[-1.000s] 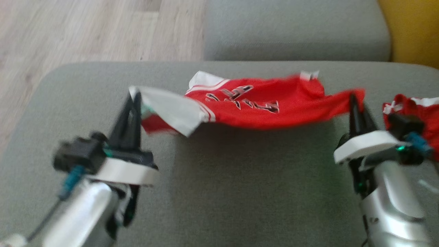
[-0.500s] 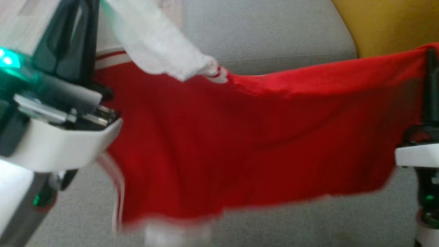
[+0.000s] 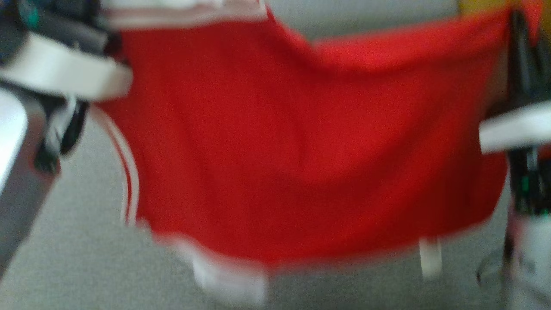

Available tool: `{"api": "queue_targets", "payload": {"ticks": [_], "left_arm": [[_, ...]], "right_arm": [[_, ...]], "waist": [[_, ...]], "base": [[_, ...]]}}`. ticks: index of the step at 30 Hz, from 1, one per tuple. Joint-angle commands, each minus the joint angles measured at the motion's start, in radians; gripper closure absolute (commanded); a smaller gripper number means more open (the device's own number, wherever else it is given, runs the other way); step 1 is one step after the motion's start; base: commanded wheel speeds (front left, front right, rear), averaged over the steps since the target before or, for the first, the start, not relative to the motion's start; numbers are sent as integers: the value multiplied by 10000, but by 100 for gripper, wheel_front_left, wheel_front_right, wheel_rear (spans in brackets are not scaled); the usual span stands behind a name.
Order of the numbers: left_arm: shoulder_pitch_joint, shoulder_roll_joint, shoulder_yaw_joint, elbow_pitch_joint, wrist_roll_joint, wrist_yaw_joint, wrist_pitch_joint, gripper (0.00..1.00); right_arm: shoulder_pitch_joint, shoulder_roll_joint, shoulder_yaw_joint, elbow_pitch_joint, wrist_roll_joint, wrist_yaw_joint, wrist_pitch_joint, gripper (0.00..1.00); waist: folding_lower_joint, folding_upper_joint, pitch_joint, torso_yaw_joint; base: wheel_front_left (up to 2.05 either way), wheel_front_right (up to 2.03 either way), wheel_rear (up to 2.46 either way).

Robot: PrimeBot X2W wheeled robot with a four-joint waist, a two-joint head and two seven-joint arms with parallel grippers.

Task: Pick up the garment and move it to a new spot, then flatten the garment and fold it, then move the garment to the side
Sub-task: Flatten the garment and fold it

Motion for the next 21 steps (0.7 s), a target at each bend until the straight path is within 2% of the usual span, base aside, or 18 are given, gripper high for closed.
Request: {"api": "queue_targets", "payload": {"ticks": [1,4,8,12,16,21], "left_arm": [[-951,274,551,-46,113,-34,-102,100],[-2150,-87,597,1174,303,-322,-619,100],[-3754,-1001,475,3143,567,-604,-1621,100],[-4859,-1849,186,5053,957,-892,-3035,100],[-5005,-2745,167,6300,812,-1044,-3658,100],[-4136,-3351,161,6759,829,-1360,-3798,100]], "right_arm": [[-900,-105,304,-150,-67,65,-84,100],[-2749,-195,386,1526,-294,65,-503,100],[-5085,-200,160,4108,-779,65,-1252,100],[-6743,-133,-216,6580,-1574,65,-2405,100],[-7583,-97,-344,8540,-2567,65,-3474,100],[-7612,-111,-774,10583,-3625,65,-4615,100]], "waist": [[-2,0,655,-85],[-2,0,1141,-58],[-2,0,1630,235],[-2,0,1966,544],[-2,0,2429,873],[-2,0,3135,1137]], "base": [[0,0,0],[0,0,0],[0,0,0],[0,0,0],[0,0,0],[0,0,0]]}}
